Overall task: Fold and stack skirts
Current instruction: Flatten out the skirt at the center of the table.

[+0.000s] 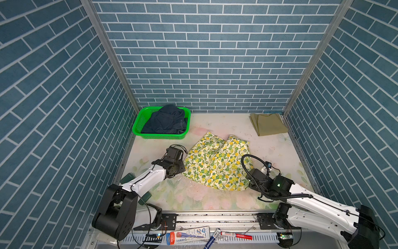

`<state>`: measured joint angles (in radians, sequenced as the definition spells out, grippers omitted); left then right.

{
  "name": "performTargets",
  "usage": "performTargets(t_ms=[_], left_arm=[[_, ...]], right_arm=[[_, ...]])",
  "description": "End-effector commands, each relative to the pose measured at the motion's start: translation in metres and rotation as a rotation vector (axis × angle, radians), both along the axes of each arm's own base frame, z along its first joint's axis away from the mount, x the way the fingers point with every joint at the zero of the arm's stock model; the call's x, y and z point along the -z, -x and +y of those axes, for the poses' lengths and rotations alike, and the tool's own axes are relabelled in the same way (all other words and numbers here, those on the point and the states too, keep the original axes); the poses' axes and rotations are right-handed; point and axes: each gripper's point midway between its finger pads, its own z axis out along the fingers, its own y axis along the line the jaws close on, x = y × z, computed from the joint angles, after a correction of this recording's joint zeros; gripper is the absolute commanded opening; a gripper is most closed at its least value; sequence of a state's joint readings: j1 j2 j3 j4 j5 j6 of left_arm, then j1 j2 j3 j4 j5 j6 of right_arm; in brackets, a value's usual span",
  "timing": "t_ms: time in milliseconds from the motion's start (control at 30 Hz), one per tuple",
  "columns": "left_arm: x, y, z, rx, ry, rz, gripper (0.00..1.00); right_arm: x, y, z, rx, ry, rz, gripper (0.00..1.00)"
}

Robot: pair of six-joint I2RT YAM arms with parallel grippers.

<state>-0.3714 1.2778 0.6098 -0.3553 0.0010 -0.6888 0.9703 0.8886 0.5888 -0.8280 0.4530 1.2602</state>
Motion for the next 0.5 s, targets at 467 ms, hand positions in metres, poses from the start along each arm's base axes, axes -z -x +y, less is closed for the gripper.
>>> performTargets(t_ms=[467], left_arm=[[0.034, 0.006, 0.009, -0.004, -0.017, 0.086, 0.51]], right_arm=[[-0.005, -0.009, 0.014, 0.014, -0.052, -0.028, 0.63]])
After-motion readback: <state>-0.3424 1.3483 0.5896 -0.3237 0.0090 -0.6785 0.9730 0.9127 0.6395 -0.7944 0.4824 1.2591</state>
